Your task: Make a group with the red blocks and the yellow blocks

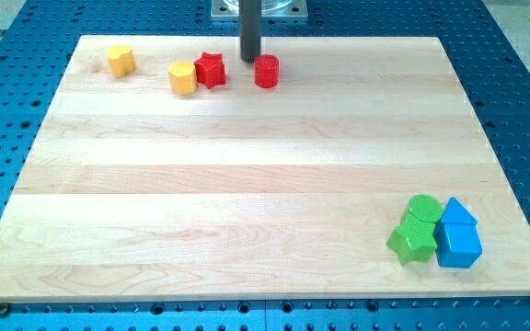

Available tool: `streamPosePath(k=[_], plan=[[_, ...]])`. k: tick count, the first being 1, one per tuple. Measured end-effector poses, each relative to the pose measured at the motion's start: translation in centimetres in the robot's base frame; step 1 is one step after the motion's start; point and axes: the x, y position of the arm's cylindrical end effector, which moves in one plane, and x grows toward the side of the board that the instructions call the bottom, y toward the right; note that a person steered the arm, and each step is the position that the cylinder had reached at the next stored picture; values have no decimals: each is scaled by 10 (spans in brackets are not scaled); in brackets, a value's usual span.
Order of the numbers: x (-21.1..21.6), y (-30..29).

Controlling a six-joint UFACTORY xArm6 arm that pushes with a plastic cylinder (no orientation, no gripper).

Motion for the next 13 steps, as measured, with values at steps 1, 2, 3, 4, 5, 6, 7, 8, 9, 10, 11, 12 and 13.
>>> streamPosePath(k=[1,2,3,4,5,6,7,8,9,10,11,12,13], plan=[[28,-41],[35,-58],[73,-53],[104,-54],[105,-79],[94,-118],[74,-143],[100,-141],[110,-125],[119,-38],[113,59],[57,90],[24,62]])
